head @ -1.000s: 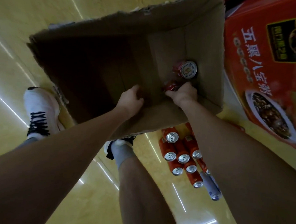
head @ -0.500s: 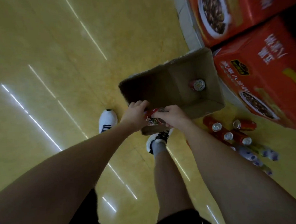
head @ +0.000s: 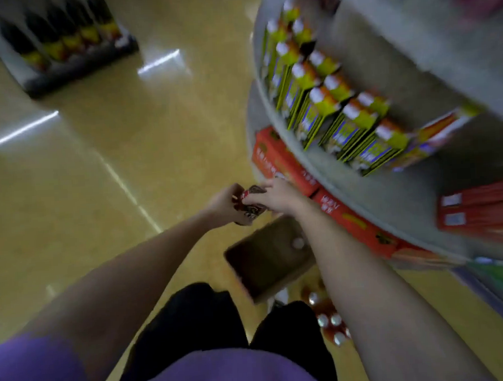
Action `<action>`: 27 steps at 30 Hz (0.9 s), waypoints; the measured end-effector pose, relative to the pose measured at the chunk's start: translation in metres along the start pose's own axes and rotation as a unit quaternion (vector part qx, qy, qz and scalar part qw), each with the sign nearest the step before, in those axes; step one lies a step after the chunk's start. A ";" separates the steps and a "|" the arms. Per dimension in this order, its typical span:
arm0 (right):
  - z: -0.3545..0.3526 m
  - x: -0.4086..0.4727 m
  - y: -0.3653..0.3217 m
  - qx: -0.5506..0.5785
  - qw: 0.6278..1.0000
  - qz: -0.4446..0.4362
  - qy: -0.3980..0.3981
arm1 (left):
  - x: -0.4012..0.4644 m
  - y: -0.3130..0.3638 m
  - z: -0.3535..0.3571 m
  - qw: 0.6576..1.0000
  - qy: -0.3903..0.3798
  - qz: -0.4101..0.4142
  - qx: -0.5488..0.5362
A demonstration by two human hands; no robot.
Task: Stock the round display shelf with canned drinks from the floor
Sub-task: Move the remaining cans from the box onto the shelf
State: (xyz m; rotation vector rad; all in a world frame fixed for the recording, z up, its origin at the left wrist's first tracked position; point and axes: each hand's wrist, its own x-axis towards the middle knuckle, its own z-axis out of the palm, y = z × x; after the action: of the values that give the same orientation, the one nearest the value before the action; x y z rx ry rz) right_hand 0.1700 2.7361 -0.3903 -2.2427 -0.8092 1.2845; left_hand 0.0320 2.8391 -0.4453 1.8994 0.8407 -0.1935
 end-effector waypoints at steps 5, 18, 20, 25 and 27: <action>-0.074 -0.072 -0.057 0.074 0.985 -0.061 0.144 | -0.033 0.117 -0.063 0.995 0.001 0.097 -0.027; -0.212 -0.191 -0.057 0.211 0.934 -0.143 0.249 | -0.050 0.332 -0.102 0.956 -0.092 0.225 -0.162; -0.230 -0.195 -0.050 0.223 0.924 -0.144 0.274 | -0.044 0.363 -0.094 0.954 -0.095 0.238 -0.154; -0.285 -0.177 -0.019 0.261 0.876 -0.181 0.362 | -0.019 0.442 -0.061 0.955 -0.117 0.249 -0.110; -0.303 -0.186 -0.012 0.274 0.862 -0.168 0.391 | -0.006 0.469 -0.044 0.955 -0.128 0.255 -0.079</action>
State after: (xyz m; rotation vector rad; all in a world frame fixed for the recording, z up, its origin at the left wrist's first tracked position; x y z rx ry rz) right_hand 0.3572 2.5964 -0.1217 -1.7868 -0.4097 0.2939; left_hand 0.3125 2.7563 -0.0755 1.8265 0.1708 -0.0492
